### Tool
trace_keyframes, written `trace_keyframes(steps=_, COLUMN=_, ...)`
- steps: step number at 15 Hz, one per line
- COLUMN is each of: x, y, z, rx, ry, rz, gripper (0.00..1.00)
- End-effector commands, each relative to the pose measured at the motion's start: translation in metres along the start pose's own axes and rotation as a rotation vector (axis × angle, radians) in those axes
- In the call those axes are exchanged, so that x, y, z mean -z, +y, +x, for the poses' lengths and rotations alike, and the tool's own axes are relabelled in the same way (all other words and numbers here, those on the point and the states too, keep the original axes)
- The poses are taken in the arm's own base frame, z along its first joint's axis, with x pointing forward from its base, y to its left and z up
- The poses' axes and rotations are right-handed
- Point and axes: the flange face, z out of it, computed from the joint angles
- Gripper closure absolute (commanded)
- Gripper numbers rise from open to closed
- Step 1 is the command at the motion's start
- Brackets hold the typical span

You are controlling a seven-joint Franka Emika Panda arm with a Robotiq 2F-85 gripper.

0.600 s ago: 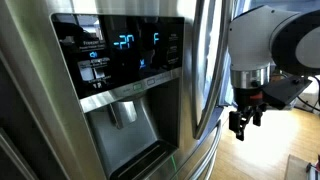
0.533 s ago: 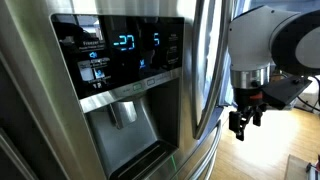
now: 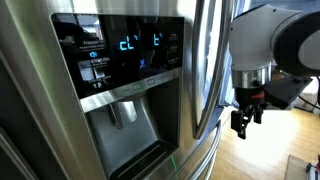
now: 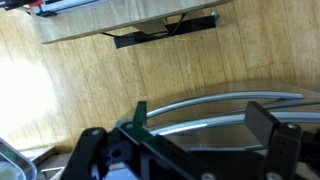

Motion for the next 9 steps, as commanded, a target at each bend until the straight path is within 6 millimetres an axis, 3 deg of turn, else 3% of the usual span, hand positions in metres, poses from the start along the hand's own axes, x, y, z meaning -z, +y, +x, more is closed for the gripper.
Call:
trace_keyframes(steps=1, x=0.002, y=0.035, z=-0.020, rx=0.050, ry=0.007, rz=-0.121, gripper=0.00)
trace_keyframes(steps=5, x=0.015, y=0.081, z=-0.024, rx=0.139, ry=0.075, rz=-0.223, gripper=0.00)
trace_keyframes(steps=9, x=0.042, y=0.111, z=-0.006, rx=0.162, ry=0.215, rz=-0.161, gripper=0.00)
